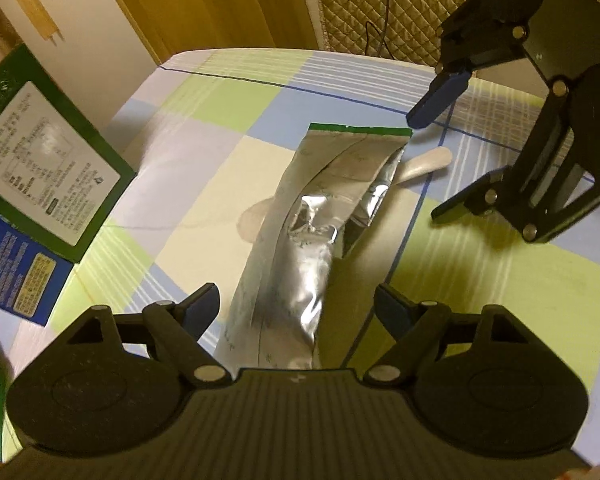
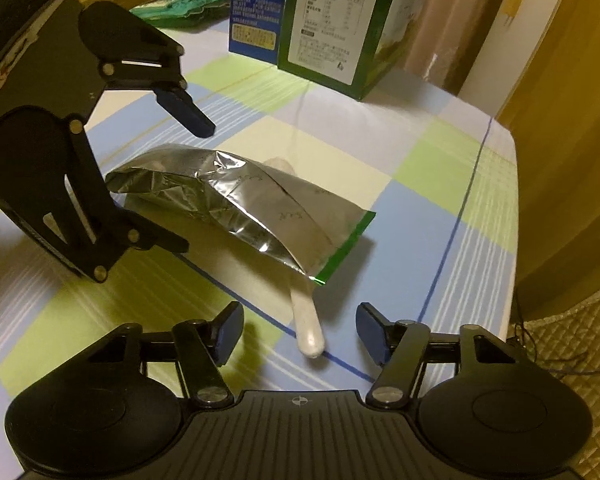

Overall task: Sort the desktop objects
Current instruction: 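Grasp the silver foil bag with the left gripper while the right gripper grasps the white spoon, then lift the foil bag with the left gripper while the right gripper regrips the spoon handle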

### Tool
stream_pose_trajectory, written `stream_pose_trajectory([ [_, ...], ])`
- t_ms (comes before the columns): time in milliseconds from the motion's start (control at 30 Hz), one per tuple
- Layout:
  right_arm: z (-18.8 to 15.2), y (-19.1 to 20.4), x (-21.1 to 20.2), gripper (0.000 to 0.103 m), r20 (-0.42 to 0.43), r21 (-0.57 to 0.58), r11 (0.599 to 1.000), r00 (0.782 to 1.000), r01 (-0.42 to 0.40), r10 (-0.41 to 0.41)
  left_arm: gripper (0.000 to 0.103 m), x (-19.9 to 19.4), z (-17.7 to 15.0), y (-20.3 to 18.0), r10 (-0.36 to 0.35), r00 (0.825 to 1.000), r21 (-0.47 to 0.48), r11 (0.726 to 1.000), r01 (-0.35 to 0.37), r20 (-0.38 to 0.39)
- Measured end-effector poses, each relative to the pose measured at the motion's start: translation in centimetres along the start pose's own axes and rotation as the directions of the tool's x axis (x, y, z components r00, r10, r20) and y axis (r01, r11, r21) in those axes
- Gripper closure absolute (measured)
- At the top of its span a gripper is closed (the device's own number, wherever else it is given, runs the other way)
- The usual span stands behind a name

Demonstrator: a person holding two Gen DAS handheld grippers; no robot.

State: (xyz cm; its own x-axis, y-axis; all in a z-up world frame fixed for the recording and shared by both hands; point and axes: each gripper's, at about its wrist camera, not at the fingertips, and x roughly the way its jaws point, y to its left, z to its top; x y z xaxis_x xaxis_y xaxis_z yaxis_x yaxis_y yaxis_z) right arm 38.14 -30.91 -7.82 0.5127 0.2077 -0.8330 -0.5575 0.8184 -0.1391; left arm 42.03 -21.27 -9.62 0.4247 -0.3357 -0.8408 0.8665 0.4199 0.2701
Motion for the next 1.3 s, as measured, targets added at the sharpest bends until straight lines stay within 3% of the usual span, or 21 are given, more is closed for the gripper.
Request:
stream_pose_trajectory([
  [167,0.6,-0.2,0.7,0.055,-0.011,0.002,1.0,1.0,-0.007,0.008,0.032,1.0,0.6,0.6,-0.039,0.999,0.005,0.999,0.039,-0.035],
  [300,1.1,0.0,1.2,0.067,-0.029,0.001,1.0,1.0,-0.012,0.012,0.05,1.2,0.8,1.1,-0.04,0.997,-0.004,0.999,0.04,-0.059],
  [333,1.2,0.0,1.3,0.071,-0.034,0.002,1.0,0.999,-0.012,0.012,0.058,1.2,0.9,1.3,-0.039,0.997,-0.01,0.999,0.038,-0.063],
  [467,1.2,0.3,1.4,0.094,-0.046,0.013,1.0,0.999,-0.008,0.009,0.066,0.9,0.9,1.9,-0.046,0.994,-0.046,0.998,0.042,-0.094],
  [633,0.7,1.7,0.5,0.094,-0.07,0.014,1.0,0.997,-0.01,0.011,0.068,0.2,-0.1,1.7,-0.057,0.99,-0.102,0.994,0.044,-0.132],
  [800,-0.9,3.5,-1.9,0.094,-0.115,0.151,0.988,0.993,-0.017,0.035,0.071,-1.8,-2.4,0.7,-0.073,0.979,-0.2,0.979,0.034,-0.192],
  [967,-3.5,6.4,-5.1,0.094,-0.159,0.309,0.95,0.982,-0.053,0.106,0.071,-4.7,-5.7,-2.3,-0.093,0.962,-0.269,0.963,0.021,-0.256],
  [1167,-6.1,11.2,-8.8,0.094,-0.184,0.332,0.94,0.972,-0.079,0.147,0.071,-8.8,-9.7,-5.7,-0.144,0.947,-0.382,0.924,0.024,-0.288],
  [1300,-8.5,13.9,-10.2,0.093,-0.181,0.329,0.938,0.967,-0.111,0.178,0.068,-11.3,-12.5,-7.4,-0.176,0.948,-0.47,0.882,0.031,-0.267],
])
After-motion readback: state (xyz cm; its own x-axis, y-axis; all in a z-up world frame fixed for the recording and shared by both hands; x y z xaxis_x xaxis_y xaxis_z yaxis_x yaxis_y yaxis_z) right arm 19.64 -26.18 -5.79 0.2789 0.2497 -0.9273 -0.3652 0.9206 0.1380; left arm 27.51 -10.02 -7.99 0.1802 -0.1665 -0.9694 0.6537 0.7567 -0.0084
